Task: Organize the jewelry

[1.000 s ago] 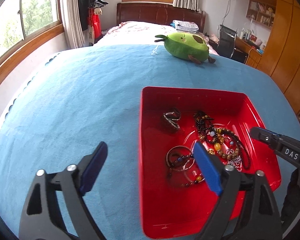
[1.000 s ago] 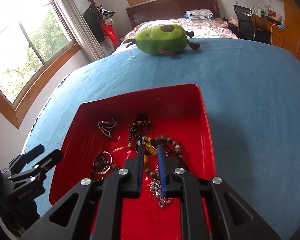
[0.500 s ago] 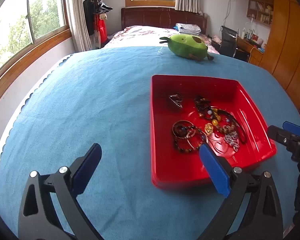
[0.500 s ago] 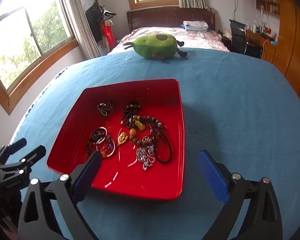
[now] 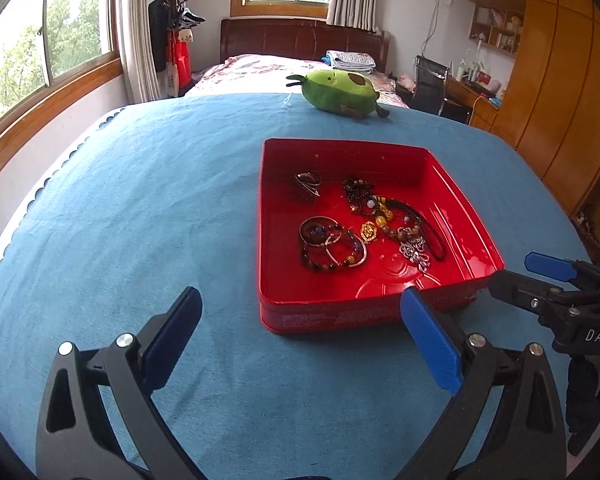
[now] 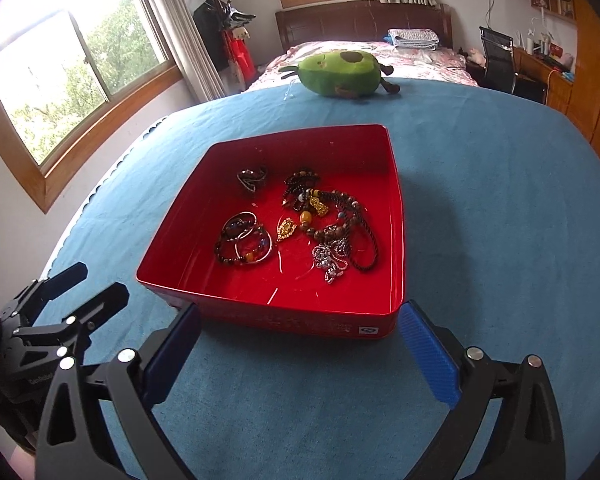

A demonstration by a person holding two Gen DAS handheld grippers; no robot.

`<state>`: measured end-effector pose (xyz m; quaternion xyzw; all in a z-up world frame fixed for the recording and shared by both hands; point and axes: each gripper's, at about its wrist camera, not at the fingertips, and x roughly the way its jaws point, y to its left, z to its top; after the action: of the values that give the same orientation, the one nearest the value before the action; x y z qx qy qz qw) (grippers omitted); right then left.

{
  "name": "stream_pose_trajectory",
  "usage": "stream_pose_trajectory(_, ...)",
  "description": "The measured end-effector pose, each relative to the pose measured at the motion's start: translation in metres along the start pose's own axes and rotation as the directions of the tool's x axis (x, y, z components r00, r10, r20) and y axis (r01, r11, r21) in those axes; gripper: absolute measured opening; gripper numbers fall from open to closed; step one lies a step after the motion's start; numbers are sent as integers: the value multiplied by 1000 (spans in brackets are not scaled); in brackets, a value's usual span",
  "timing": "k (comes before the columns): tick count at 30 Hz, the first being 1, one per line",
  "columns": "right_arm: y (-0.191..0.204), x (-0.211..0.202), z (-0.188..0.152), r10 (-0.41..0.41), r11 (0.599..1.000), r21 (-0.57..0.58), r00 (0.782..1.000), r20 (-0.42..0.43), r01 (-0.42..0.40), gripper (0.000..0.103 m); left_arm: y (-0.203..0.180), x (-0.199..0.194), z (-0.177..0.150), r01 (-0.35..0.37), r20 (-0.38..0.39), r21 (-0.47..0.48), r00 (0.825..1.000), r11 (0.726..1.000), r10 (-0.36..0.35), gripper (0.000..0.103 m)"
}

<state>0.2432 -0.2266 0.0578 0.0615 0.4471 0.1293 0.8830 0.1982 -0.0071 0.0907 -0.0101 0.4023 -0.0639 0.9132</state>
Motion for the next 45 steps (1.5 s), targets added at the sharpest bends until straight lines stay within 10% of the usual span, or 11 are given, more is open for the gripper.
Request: stream_pose_trajectory(45,-8,29,-9,-59,998,10,996,-68,60,99,11,32,2,-43,-58,0,997,999,43,99)
